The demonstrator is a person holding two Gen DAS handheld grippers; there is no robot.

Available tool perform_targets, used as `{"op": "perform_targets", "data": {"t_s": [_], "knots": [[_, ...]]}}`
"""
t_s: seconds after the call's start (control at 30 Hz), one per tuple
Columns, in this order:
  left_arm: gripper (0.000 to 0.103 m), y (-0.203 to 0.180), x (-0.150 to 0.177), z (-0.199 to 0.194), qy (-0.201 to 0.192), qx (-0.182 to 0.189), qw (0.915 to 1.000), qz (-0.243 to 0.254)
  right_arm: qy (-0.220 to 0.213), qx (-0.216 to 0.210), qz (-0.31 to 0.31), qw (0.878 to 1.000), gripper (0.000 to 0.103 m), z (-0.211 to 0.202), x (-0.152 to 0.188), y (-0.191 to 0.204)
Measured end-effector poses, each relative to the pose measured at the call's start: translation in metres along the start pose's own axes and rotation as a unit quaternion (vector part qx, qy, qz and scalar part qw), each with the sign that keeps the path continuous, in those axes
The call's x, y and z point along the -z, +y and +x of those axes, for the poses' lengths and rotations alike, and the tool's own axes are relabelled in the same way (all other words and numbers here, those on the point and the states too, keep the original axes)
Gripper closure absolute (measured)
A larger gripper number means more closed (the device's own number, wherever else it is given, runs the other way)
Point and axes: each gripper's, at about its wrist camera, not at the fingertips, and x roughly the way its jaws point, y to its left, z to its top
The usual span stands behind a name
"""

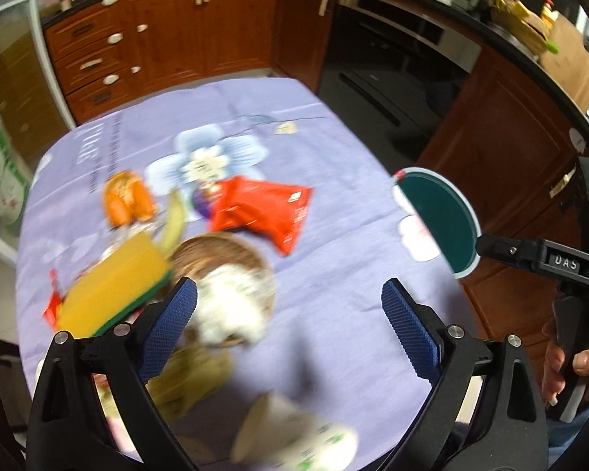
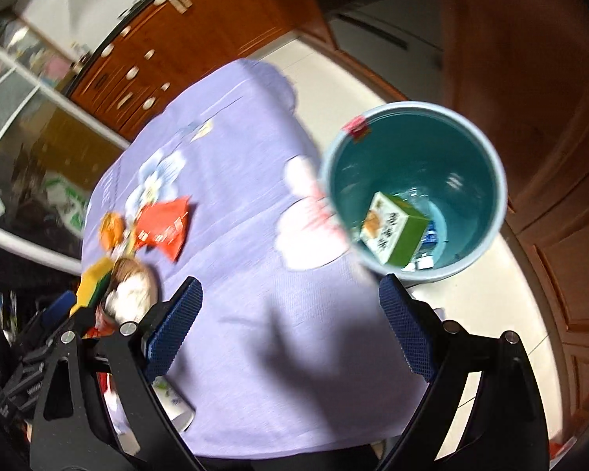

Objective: Collect trash
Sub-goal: 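Grasp the paper cup with the right tool while the left tool grasps the yellow sponge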

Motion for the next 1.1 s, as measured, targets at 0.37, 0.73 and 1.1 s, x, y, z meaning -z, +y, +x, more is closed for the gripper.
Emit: {"op": "perform_targets", "data": {"t_s": [0.37, 0.73, 1.1], "knots": [[0.008, 0.095, 0.069, -0.043, -0.006, -0.046, 0.9966, -0.068, 0.117, -0.064, -0.141, 0.981, 0.015, 0.037, 0.068, 0.107], [0.008, 0.180, 0.117, -0.054, 0.004, -0.072, 0.9849, -0.157, 0.198, -0.049, -0.246, 0.948, 0.015, 0.081, 0.126, 0.173], [0.008, 0.186, 0.117, -0.037, 0.027, -0.062, 0.9859, -0.153, 0.166, -0.041, -0.289, 0.942, 0.043, 0.077, 0.133, 0.189]]}}
